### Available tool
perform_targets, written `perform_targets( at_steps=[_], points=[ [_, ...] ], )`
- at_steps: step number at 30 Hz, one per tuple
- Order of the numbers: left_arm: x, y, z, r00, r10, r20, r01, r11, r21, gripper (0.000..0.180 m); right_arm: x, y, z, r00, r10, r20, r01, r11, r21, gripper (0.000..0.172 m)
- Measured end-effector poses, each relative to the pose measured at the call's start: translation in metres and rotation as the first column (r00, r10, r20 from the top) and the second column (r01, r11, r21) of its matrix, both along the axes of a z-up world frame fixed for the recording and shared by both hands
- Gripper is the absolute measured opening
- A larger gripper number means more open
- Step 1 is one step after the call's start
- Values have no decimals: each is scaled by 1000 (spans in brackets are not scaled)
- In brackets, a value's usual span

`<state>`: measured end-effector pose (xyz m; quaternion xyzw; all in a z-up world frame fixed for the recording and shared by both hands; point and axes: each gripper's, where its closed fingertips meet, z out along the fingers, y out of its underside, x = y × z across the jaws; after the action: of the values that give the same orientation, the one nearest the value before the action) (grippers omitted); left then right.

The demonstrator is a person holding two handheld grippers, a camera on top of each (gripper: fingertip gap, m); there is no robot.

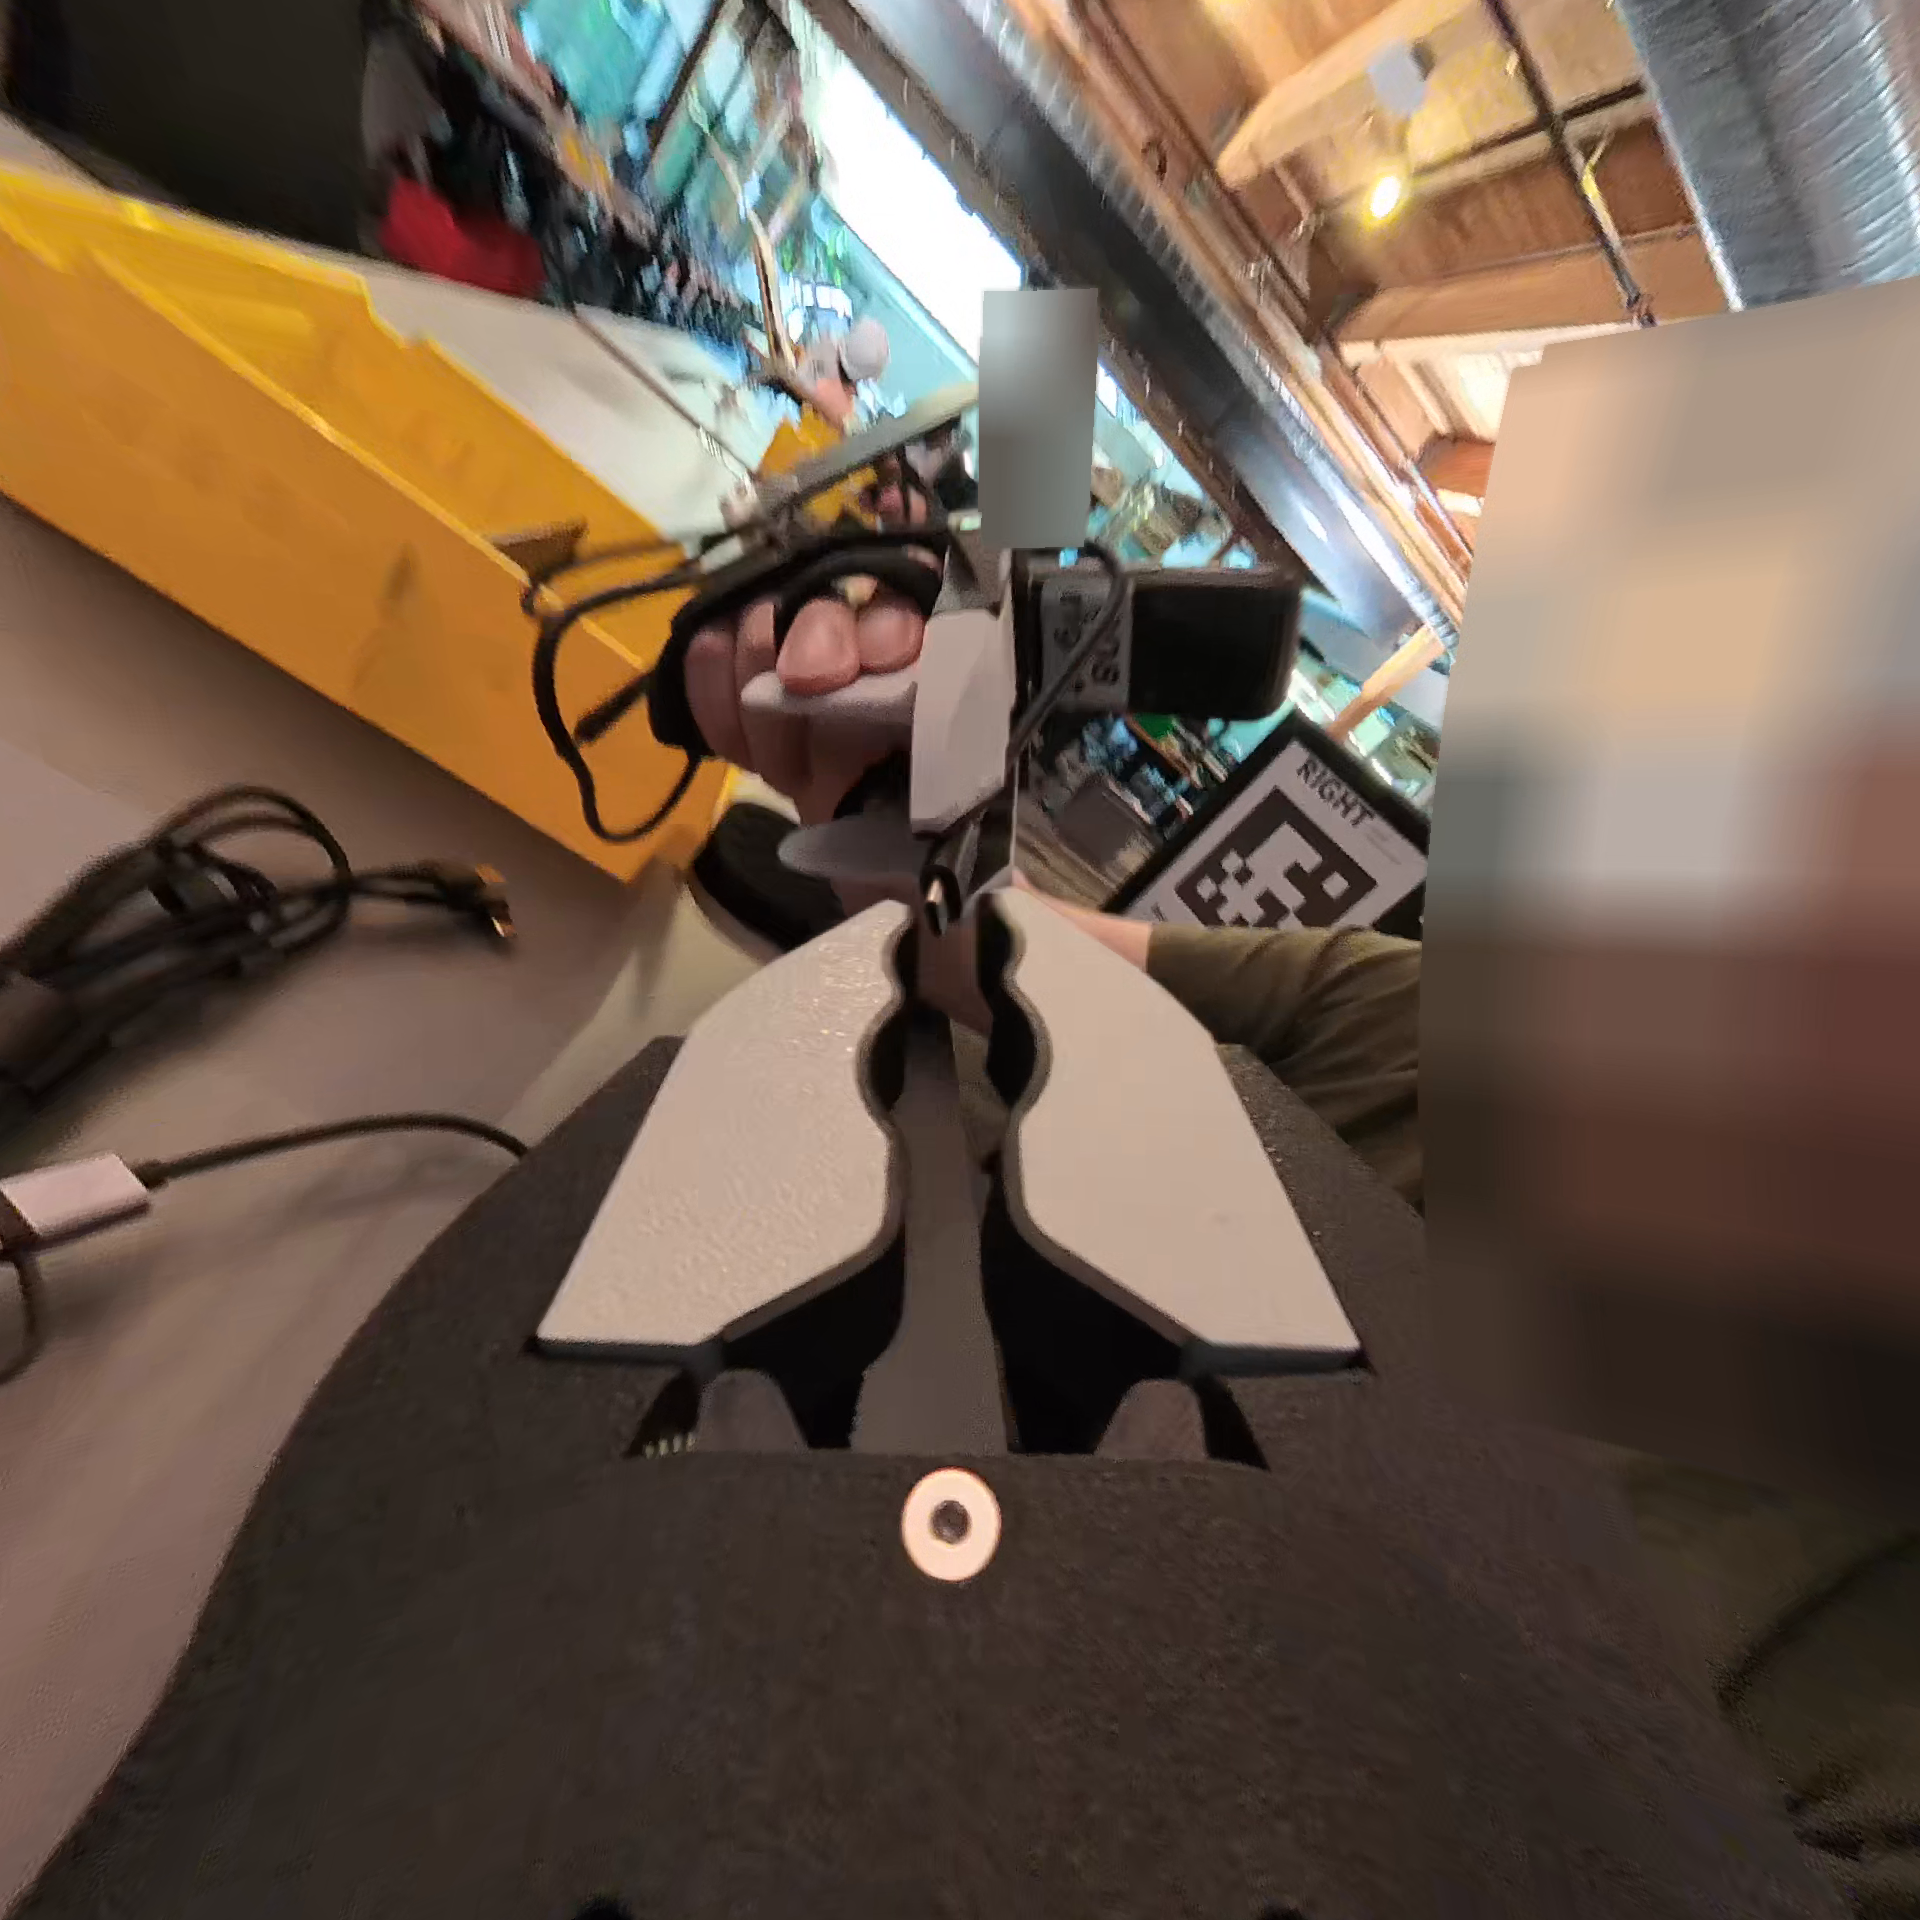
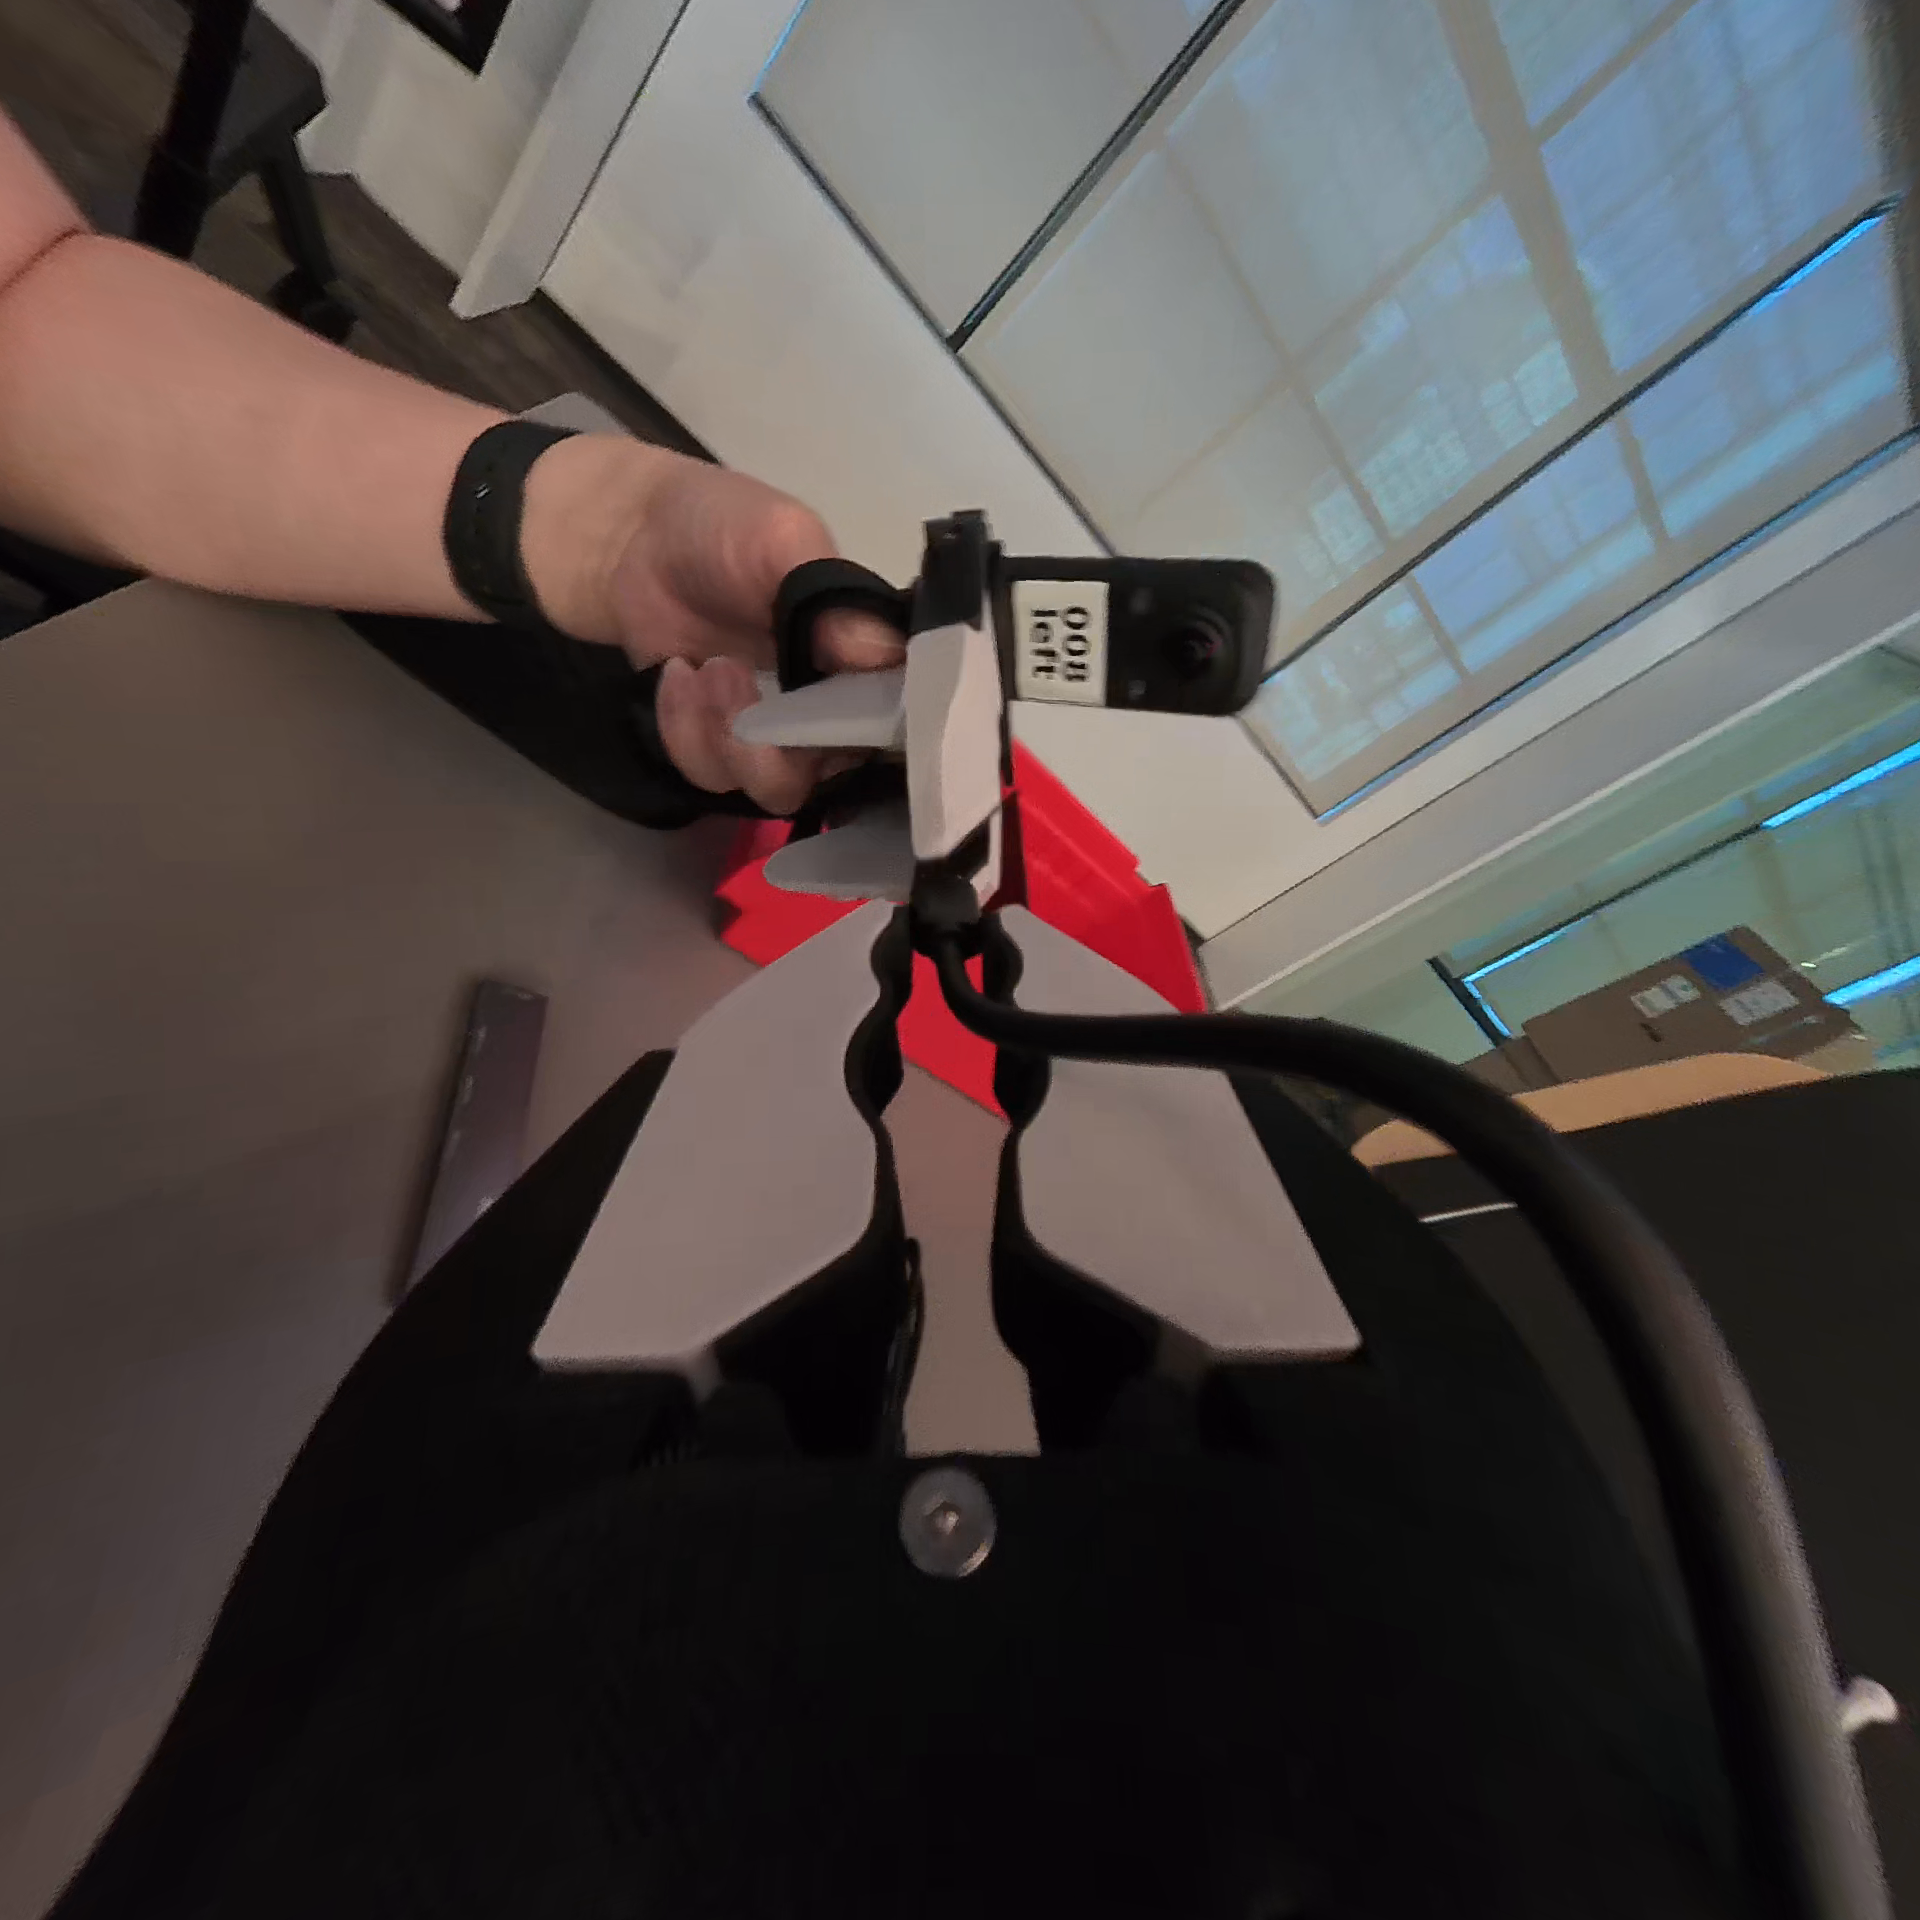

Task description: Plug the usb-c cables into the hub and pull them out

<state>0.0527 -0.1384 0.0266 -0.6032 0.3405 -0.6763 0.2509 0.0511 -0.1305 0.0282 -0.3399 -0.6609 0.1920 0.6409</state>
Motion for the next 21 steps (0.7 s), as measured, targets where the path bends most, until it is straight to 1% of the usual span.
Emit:
perform_targets(
  at_steps=[1,4,6,10,11,12,13,17,21],
  points=[
    [-2,3,5,999,28,31,-29,1000,12,16,1,3,4,999,-13,-34,13,1000,3,13],
    [-6,8,10,996,60,65,-61,998,14,18,3,8,11,995,-45,-94,46,999,10,13],
    [-5,8,11,995,55,86,-55,998,-6,19,3,10,13,992,-59,-112,61,998,15,13],
    [1,9,6,996,62,67,-61,998,-12,18,1,9,13,990,-48,-133,49,999,1,13],
    [2,9,7,995,60,77,-60,998,-13,17,0,8,12,990,-43,-132,43,999,-2,13],
    [2,8,8,995,53,86,-52,999,-13,9,-1,8,11,991,-42,-128,42,999,-1,13],
    [2,8,8,994,55,90,-54,998,-13,6,-1,8,10,991,-46,-129,47,999,5,13],
    [1,12,2,995,91,36,-92,996,22,6,-2,12,5,992,-56,-114,54,998,-17,13],
    [1,12,-1,996,80,33,-79,997,-15,6,-4,12,4,992,-55,-117,52,998,-27,14]
  ],
)
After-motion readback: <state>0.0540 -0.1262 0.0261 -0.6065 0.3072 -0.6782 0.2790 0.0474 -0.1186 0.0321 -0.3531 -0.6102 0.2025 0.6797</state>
